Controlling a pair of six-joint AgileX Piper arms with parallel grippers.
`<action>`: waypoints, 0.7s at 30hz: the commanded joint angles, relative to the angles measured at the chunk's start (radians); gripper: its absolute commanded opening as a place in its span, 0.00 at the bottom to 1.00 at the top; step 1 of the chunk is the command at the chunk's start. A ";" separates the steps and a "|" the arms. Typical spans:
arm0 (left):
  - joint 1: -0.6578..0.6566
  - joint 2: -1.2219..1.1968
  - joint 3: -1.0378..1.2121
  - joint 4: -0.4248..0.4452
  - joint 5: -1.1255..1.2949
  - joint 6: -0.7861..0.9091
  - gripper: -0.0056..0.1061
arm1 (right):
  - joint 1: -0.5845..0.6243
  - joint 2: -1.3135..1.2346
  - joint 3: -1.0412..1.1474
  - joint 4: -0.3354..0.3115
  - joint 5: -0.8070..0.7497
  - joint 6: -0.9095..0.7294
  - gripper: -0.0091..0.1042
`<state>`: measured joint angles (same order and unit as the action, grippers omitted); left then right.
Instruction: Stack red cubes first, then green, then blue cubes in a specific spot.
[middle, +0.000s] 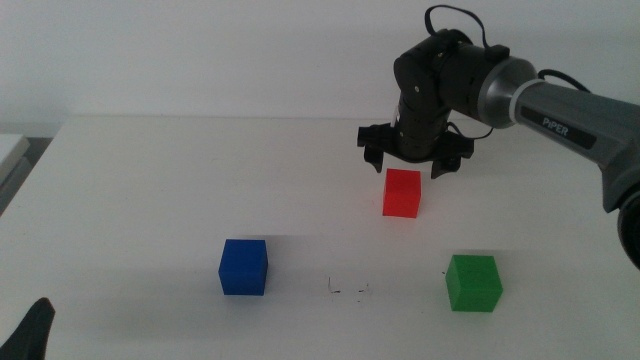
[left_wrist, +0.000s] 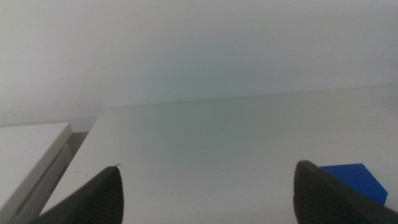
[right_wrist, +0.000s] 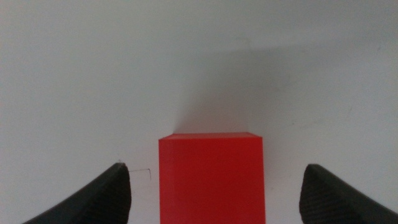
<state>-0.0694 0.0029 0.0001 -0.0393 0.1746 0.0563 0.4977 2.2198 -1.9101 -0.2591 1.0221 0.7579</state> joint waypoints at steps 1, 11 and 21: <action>0.001 -0.003 0.000 -0.001 -0.014 -0.001 0.89 | 0.000 0.004 -0.006 -0.001 -0.002 0.001 0.82; 0.001 -0.003 0.000 -0.001 -0.014 -0.001 0.89 | 0.000 0.051 -0.006 -0.001 -0.011 -0.005 0.73; 0.001 -0.003 0.000 -0.001 -0.014 -0.001 0.89 | 0.000 0.070 -0.006 -0.020 -0.028 -0.005 0.29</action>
<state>-0.0694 0.0029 0.0001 -0.0393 0.1746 0.0563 0.4977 2.2925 -1.9101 -0.2582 0.9969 0.7579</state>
